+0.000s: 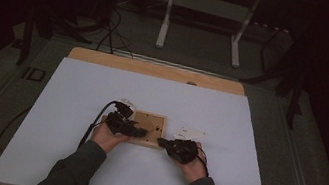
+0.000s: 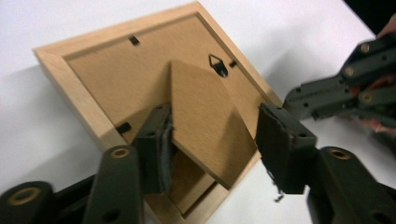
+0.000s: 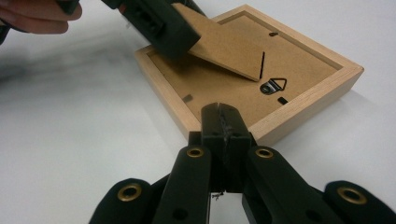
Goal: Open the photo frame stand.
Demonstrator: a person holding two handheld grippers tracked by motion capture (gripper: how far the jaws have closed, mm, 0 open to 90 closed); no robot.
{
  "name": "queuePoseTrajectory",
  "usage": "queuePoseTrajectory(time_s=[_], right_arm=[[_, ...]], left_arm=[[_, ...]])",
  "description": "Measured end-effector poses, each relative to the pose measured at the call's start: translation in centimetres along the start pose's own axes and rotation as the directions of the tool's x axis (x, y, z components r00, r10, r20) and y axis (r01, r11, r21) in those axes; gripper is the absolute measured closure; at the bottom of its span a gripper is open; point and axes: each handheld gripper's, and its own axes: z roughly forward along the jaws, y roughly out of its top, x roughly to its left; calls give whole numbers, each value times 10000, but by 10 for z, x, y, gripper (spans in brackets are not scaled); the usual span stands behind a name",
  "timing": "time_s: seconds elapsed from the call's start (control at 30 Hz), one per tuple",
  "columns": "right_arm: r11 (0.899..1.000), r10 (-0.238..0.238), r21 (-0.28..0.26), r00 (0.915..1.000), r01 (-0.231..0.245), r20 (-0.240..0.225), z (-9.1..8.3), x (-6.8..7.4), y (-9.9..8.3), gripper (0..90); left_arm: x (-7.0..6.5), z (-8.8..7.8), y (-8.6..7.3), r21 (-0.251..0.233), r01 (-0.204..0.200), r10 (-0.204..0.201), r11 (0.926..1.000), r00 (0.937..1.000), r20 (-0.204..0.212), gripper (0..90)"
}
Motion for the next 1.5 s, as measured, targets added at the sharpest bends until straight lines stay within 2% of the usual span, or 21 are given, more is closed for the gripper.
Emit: queuePoseTrajectory(time_s=[0.03, 0.13, 0.27, 0.43, 0.5, 0.93, 1.03, 1.33, 1.5], right_arm=[[10000, -2, 0, 10000, 2, -3, 0, 0, 0, 900], [10000, -5, 1, 10000, 5, 2, 0, 0, 0, 900], [10000, -6, 4, 10000, 6, -5, 0, 0, 0, 900], [10000, -10, 3, 10000, 10, -14, 0, 0, 0, 900], [10000, -15, 7, 10000, 15, -9, 0, 0, 0, 900], [10000, -53, -25, 10000, 53, -6, 0, 0, 0, 899], [10000, -55, -20, 10000, 55, -25, 0, 0, 0, 898], [9999, -136, 83, 9999, 135, 45, -1, 1, 1, 860], [9994, 286, -222, 9989, -278, 363, -12, -7, 4, 773]], left_arm=[[1, 0, 0, -4, 55, -55, 10000, 10000, 81, 509], [-1, 0, 1, 27, 40, -40, 10000, 10000, -10, 514], [0, -1, 4, -123, 346, -342, 9993, 9989, 318, 505], [0, 0, 8, -166, 514, -510, 9985, 9985, 219, 480], [0, -1, 9, -266, 652, -643, 9975, 9973, 340, 462], [1, 1, 11, 198, 796, -795, 9966, 9968, -39, 540], [0, 1, 11, 375, 722, -715, 9967, 9972, -197, 544], [-6, 0, 11, 334, 313, -293, 9990, 9979, -577, 549], [-12, -2, 10, 0, -238, 237, 9997, 9967, -776, 551]])
